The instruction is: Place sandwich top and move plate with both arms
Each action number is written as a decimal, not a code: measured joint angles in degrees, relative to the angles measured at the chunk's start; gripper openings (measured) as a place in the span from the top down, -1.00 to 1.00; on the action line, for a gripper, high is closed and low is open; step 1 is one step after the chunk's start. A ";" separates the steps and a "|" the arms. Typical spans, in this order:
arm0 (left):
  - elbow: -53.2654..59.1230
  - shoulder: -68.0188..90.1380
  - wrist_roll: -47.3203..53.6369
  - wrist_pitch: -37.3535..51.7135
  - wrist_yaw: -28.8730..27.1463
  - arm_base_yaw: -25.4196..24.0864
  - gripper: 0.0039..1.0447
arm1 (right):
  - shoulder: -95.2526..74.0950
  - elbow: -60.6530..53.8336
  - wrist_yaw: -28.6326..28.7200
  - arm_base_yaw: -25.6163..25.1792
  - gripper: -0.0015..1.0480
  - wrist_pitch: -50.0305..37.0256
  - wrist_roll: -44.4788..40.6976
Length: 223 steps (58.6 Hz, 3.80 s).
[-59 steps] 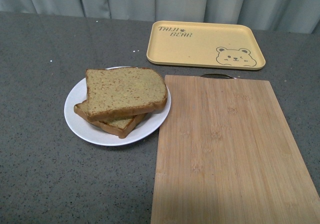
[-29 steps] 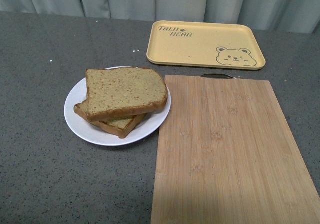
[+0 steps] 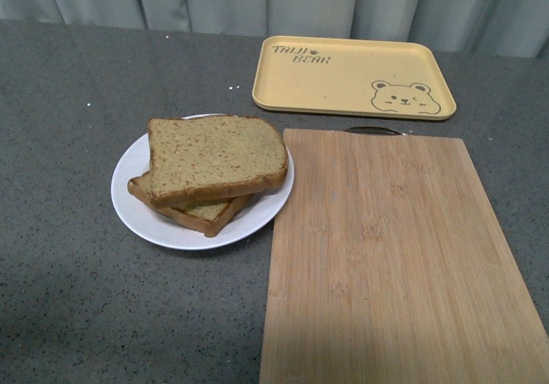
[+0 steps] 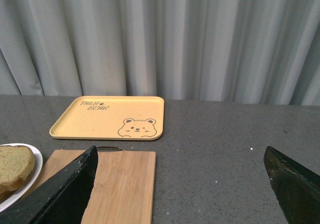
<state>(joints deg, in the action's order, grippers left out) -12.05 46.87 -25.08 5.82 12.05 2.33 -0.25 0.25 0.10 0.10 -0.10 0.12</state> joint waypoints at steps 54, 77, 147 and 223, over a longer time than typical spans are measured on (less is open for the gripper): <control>-12.98 52.52 -23.63 19.96 -0.79 8.68 -0.88 | 0.00 0.02 0.02 0.00 -0.82 0.02 -0.04; -17.86 57.88 -24.06 19.58 -1.75 8.79 -0.63 | 0.00 0.02 0.02 0.00 -0.82 0.00 -0.02; -15.61 62.58 -48.78 55.06 7.06 4.57 0.94 | 0.00 0.02 0.02 0.00 -0.82 0.00 -0.02; -75.93 95.21 -58.29 25.55 -7.37 21.81 0.94 | 0.00 0.02 0.02 0.00 -0.82 0.00 -0.02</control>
<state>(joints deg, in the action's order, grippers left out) -87.99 142.08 -83.37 31.38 4.69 24.14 -0.25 0.27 0.12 0.10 -0.10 0.10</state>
